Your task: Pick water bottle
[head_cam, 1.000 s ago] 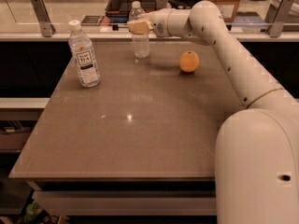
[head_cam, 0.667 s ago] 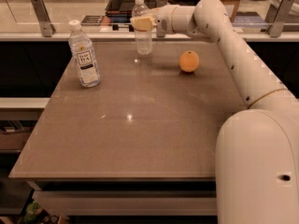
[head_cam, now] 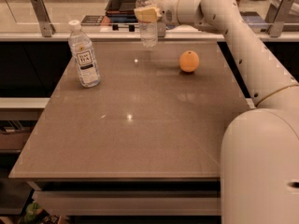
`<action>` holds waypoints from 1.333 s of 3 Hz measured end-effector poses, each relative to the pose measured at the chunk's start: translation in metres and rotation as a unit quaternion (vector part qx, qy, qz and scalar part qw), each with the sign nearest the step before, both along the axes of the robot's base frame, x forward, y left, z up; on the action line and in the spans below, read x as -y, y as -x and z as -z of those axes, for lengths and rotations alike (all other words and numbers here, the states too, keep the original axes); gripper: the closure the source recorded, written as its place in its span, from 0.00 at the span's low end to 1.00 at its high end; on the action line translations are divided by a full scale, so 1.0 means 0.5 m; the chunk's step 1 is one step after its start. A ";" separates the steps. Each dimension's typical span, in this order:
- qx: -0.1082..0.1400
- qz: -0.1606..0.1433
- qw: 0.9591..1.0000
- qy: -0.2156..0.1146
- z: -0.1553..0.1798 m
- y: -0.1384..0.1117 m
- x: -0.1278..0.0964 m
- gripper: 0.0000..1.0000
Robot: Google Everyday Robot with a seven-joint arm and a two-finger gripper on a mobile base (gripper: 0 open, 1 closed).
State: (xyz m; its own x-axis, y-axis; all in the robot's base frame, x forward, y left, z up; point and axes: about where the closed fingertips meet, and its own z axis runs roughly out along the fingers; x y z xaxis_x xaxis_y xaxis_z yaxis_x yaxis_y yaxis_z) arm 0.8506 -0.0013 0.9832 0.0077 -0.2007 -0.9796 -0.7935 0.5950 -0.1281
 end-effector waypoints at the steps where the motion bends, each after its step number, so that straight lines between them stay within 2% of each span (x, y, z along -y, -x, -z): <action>1: 0.021 0.000 1.000 -0.004 -0.034 0.005 0.015 1.00; 4: 0.076 -0.005 0.997 -0.009 -0.108 0.014 0.033 1.00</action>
Offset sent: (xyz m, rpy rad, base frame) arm -0.0061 -0.0281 0.0513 0.0318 -0.1529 0.0014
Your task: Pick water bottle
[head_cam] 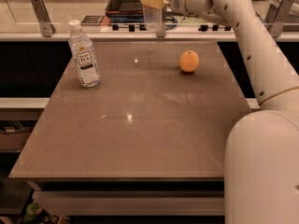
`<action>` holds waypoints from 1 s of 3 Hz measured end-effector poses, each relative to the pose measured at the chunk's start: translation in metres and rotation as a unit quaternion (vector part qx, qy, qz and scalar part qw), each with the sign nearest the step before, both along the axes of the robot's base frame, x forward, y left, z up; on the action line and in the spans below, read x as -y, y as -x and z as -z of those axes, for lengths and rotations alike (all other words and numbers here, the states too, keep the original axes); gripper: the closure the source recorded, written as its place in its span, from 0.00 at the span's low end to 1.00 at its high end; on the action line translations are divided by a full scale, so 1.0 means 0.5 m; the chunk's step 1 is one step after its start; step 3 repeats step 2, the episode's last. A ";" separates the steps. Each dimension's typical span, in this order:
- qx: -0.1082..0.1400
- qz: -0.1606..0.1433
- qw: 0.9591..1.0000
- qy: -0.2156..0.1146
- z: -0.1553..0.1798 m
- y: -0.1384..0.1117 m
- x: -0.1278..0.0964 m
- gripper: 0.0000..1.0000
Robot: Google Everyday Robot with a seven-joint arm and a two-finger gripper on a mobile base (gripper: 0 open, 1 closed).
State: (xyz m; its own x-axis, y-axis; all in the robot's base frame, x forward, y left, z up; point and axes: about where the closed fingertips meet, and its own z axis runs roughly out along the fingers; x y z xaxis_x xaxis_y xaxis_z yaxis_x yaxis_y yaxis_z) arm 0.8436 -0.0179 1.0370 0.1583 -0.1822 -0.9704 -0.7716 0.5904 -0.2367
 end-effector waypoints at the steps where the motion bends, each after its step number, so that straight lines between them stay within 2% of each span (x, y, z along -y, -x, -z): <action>1: 0.014 0.001 1.000 0.012 -0.026 0.006 -0.004 1.00; 3: 0.014 0.002 1.000 0.012 -0.027 0.006 -0.004 1.00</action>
Offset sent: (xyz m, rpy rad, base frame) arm -0.0053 -0.0030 0.0290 -0.0517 -0.0559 -0.0154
